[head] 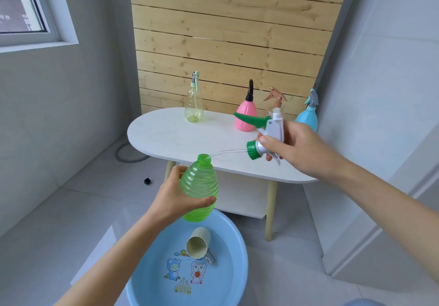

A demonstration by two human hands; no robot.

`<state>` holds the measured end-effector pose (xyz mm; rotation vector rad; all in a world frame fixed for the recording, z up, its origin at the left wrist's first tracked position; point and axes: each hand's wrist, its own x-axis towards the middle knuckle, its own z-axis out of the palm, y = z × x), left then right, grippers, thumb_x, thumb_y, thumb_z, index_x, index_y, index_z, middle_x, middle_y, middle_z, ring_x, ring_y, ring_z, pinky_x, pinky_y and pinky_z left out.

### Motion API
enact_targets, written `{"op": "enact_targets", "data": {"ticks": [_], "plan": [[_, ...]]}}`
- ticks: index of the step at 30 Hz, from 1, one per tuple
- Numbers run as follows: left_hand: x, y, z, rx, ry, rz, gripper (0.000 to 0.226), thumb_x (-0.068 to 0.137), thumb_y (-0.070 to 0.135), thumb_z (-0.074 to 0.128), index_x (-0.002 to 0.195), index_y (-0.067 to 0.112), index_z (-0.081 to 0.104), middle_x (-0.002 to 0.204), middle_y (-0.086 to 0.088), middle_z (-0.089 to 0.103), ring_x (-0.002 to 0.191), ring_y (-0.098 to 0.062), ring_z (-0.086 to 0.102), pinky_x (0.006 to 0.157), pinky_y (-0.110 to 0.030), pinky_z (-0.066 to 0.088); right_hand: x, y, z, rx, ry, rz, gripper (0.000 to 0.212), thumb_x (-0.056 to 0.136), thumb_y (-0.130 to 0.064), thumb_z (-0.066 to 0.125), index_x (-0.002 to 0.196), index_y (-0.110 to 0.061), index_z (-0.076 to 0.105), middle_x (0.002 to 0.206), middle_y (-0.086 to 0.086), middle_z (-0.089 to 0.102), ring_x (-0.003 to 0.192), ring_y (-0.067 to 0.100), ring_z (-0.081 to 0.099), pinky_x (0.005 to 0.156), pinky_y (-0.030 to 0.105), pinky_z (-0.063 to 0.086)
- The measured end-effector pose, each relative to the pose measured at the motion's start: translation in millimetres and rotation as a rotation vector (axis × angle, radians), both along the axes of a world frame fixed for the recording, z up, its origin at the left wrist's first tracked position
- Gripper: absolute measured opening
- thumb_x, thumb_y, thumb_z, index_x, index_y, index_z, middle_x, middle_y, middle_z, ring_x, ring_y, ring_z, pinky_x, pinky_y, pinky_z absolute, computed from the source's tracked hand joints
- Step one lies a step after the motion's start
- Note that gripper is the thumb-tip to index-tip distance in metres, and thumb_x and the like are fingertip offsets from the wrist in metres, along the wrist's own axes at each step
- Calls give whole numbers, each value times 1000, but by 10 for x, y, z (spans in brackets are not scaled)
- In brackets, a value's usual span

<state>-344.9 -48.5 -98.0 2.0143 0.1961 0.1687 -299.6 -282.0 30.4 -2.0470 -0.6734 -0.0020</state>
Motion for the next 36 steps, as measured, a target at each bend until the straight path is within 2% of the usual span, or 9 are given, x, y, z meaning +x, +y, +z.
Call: {"op": "enact_targets", "data": {"ticks": [3,8,12,17,22,24,26,30,36], "plan": [[7,0,21,-1,-13,-4,91,32,62,76,111,34,43,109,15,55,103,-8,56,86,-34,50,72,199,79,-100,-37,41,4,93,-24,60,89,-23,59,76,-4,66,67,6,60,64,27,47],[18,47,44,-2,-37,-10,86,34,61,77,108,38,42,108,18,55,103,-5,55,85,-30,49,222,525,204,-211,-65,83,15,93,-20,62,97,-6,62,78,0,66,62,-4,56,57,6,40],[48,100,57,22,-62,-2,88,34,62,75,112,35,44,109,18,55,104,-6,55,85,-30,49,371,756,227,-295,-21,163,18,91,-16,64,104,-3,62,91,13,69,76,10,61,74,30,50],[79,135,72,26,-104,-8,80,50,44,88,115,31,45,109,16,55,102,-4,54,72,-16,43,452,943,193,-370,5,238,21,90,-13,64,108,-1,62,105,22,65,84,16,59,84,40,51],[124,185,62,22,-123,1,74,55,39,89,114,31,45,109,14,55,100,-1,53,68,-11,40,514,1045,216,-344,18,271,17,90,-11,65,104,-2,62,109,23,65,86,12,57,76,26,48],[123,205,73,18,-125,5,73,55,39,88,114,32,45,108,14,56,100,-1,54,68,-11,40,531,1075,217,-342,32,279,19,90,-11,65,106,-2,62,110,23,65,90,16,60,82,30,50],[118,227,87,23,-136,4,72,55,39,88,113,33,45,106,15,56,99,-4,54,69,-13,40,537,1108,223,-355,42,285,16,90,-11,65,105,-5,63,110,19,67,99,22,64,89,37,50],[105,257,111,62,-144,10,73,48,51,82,108,40,42,100,20,55,98,-5,54,76,-24,45,555,1126,299,-363,86,326,14,90,-5,64,103,-12,64,104,2,71,93,1,65,79,13,48],[64,293,136,82,-160,16,74,42,61,71,107,45,40,101,22,56,100,-6,53,86,-37,49,582,1188,342,-398,83,313,16,90,-6,64,106,-5,63,99,-1,71,89,-2,64,75,11,47]]}}
